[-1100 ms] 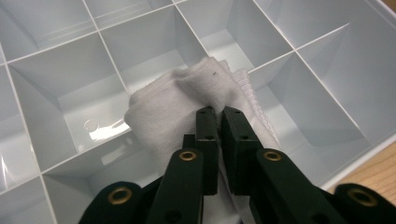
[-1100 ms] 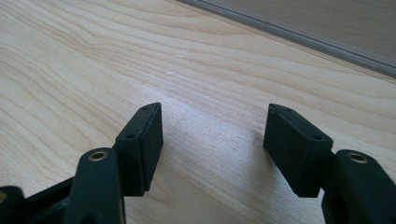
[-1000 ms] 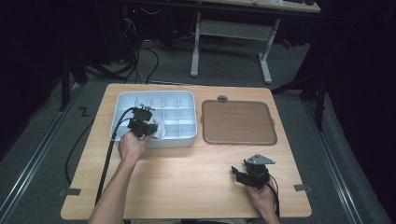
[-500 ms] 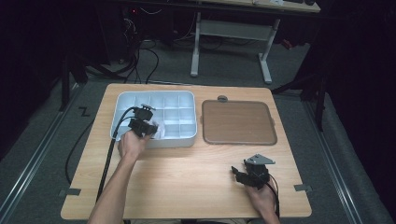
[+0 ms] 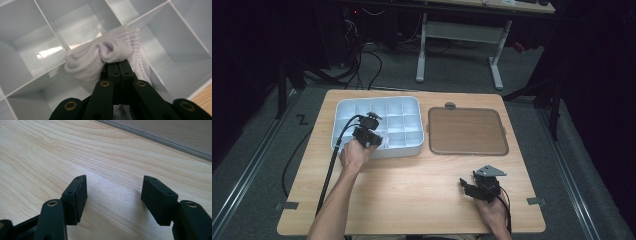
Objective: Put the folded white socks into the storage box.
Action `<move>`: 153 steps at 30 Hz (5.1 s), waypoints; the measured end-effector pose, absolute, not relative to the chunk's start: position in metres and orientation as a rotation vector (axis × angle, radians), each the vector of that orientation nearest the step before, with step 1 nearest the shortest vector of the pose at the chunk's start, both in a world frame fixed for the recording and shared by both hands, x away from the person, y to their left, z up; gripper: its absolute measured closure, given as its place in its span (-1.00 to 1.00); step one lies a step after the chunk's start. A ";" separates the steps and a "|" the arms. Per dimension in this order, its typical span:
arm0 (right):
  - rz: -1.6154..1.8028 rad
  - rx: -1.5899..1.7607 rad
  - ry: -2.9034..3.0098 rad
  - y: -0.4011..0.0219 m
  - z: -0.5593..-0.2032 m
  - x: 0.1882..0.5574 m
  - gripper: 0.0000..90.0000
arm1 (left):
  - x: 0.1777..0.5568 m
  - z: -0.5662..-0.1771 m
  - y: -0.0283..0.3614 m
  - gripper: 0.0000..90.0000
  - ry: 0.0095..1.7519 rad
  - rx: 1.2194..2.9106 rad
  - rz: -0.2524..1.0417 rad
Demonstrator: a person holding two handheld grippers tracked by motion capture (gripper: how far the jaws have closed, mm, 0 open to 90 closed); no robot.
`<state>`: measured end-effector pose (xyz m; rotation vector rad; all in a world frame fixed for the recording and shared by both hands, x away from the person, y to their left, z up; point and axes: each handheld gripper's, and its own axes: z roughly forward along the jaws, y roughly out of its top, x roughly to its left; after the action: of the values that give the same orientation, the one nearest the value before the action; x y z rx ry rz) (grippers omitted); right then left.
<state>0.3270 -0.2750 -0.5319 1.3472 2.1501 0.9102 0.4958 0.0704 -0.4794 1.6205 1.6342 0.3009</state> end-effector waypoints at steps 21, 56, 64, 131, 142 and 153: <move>0.911 1.342 2.155 -0.275 -0.532 0.327 -0.16 | 0.499 -0.484 0.068 1.00 1.650 1.696 0.286; 0.912 1.344 2.156 -0.275 -0.532 0.326 -0.16 | 0.484 -0.459 0.079 0.98 1.589 1.600 0.209; 0.912 1.343 2.156 -0.275 -0.532 0.326 -0.16 | 0.482 -0.456 0.078 0.97 1.594 1.600 0.186; 0.913 1.339 2.162 -0.274 -0.532 0.325 -0.17 | 0.510 -0.491 0.059 1.00 1.700 1.725 0.298; 0.913 1.337 2.163 -0.274 -0.532 0.325 -0.17 | 0.504 -0.489 0.078 1.00 1.690 1.779 0.260; 0.914 1.339 2.162 -0.274 -0.532 0.325 -0.17 | 0.497 -0.487 0.087 1.00 1.656 1.783 0.327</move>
<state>0.3254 -0.2740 -0.5318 1.3390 2.1624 0.9135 0.4965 0.0865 -0.4867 1.7833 1.6562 0.3271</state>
